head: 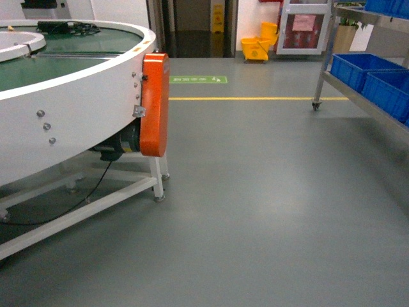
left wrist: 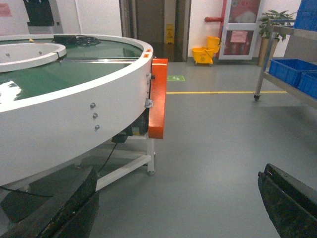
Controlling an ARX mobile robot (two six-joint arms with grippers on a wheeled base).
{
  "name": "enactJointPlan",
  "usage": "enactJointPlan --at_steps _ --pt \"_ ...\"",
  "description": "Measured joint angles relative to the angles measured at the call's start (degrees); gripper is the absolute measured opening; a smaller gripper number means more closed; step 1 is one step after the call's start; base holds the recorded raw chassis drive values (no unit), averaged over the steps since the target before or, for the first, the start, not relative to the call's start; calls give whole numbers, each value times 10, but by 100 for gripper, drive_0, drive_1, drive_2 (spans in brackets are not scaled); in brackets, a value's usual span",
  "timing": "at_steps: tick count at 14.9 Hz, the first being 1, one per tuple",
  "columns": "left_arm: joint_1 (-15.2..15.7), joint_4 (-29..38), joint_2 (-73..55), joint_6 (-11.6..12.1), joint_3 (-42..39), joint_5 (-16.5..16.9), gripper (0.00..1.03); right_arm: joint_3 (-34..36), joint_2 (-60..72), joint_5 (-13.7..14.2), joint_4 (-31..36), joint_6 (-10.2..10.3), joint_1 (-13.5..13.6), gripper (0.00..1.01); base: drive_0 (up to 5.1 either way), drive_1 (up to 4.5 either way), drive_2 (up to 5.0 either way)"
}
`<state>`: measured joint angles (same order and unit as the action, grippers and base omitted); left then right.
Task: Pick red block from blue box to shelf
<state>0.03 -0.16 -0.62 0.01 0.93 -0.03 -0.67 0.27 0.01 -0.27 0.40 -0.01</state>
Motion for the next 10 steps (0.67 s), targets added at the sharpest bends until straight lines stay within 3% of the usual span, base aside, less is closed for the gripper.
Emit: enactJointPlan --at_steps 10 --pt "0 -1 0 0 0 0 98 0 0 0 0 0 0 29 -6 425 -436"
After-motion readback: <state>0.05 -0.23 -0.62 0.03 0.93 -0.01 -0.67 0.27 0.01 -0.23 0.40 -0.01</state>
